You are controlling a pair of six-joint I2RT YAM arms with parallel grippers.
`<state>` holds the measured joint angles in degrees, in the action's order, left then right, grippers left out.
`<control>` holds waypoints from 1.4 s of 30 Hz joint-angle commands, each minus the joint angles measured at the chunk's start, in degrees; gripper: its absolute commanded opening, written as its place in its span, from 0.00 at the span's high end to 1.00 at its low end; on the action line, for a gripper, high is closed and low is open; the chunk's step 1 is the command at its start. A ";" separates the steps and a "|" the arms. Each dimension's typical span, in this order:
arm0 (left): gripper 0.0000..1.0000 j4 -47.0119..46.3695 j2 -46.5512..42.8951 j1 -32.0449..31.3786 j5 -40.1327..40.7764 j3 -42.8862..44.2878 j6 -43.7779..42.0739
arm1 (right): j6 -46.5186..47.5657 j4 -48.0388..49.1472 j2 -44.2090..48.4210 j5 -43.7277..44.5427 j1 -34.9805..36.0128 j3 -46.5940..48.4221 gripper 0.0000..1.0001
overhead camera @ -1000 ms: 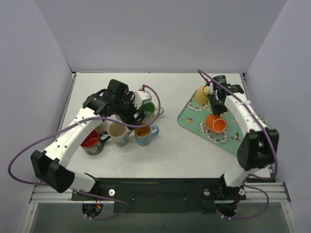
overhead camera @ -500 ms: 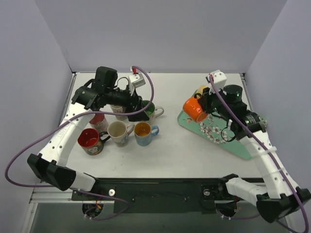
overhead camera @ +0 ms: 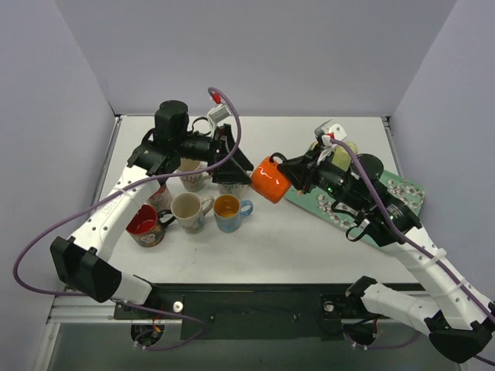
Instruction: Turn the mug right side up
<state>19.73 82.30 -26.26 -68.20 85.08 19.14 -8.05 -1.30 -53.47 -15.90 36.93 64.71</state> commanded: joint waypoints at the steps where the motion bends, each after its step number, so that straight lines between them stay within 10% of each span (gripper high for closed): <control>1: 0.09 -6.37 -0.74 -2.65 -3.17 -0.09 3.11 | -3.36 12.27 -0.49 -2.10 1.22 0.51 1.00; 6: 0.26 -5.93 -0.12 -5.11 -3.25 -2.55 2.31 | -3.99 13.96 -1.90 -2.21 1.66 0.95 1.00; 12: 1.00 3.61 -0.91 -5.11 -0.98 0.34 -5.48 | -3.90 14.31 -3.04 -1.85 1.66 0.24 1.00; 15: 1.00 13.12 -1.27 -4.33 6.31 4.99 -13.13 | -2.93 12.12 -3.30 -0.72 1.66 -0.02 1.00; 20: 1.00 35.69 -0.21 -0.82 36.58 17.39 -29.22 | -0.47 2.46 -2.61 8.85 1.66 -0.02 0.12; 28: 1.00 41.36 -2.33 14.47 65.00 16.09 -45.23 | 3.74 -5.46 -1.37 15.64 1.74 -3.18 0.09; 42: 1.00 36.79 22.71 37.86 68.99 17.14 -49.20 | 4.98 -8.19 -1.81 27.13 1.57 -6.26 0.07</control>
<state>60.12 100.84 9.93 0.54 99.88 -28.73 -3.73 -9.47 -55.51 5.45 38.46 58.98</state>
